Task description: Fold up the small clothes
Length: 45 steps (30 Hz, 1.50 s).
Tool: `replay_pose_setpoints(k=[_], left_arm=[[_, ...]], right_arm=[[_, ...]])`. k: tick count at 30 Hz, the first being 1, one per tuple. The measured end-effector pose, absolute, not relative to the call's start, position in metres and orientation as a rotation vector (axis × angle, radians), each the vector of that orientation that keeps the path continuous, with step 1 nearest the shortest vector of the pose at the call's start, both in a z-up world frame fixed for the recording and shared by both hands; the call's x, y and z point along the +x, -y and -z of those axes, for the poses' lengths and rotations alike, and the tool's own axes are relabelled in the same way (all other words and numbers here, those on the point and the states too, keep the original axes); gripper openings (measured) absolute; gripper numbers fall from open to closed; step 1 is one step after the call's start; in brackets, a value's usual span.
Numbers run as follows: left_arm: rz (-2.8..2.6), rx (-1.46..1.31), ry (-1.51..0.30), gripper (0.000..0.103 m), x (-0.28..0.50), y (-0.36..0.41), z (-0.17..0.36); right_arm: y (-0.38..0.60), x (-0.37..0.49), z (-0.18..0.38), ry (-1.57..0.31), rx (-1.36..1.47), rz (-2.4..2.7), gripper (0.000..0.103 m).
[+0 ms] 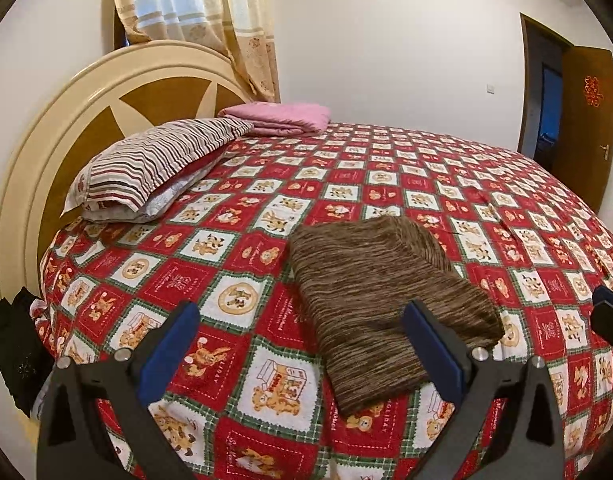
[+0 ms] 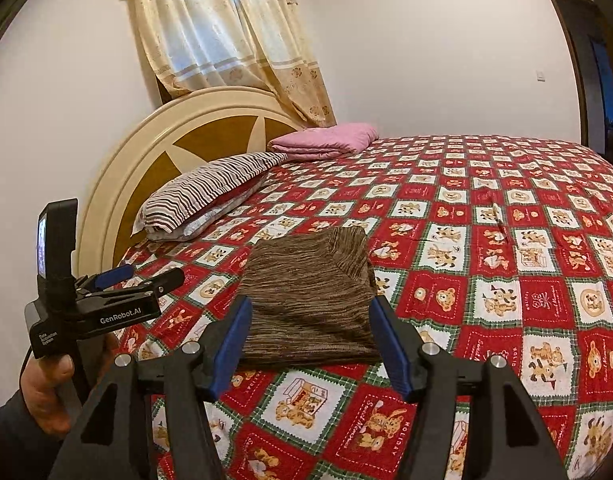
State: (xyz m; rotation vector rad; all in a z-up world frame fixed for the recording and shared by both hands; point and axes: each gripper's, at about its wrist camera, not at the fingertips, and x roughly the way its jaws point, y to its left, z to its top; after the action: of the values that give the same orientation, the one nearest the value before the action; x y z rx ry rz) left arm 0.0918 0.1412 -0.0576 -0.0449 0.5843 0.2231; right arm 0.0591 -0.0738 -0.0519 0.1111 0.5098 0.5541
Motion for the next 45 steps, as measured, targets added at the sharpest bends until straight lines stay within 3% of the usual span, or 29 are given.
replay_pose_setpoints(k=[45], left_arm=[[-0.229,0.027,-0.554,0.103,0.091,-0.131,0.057]], right_arm=[[0.074,0.047,0.058,-0.513,0.120,-0.555,0.062]])
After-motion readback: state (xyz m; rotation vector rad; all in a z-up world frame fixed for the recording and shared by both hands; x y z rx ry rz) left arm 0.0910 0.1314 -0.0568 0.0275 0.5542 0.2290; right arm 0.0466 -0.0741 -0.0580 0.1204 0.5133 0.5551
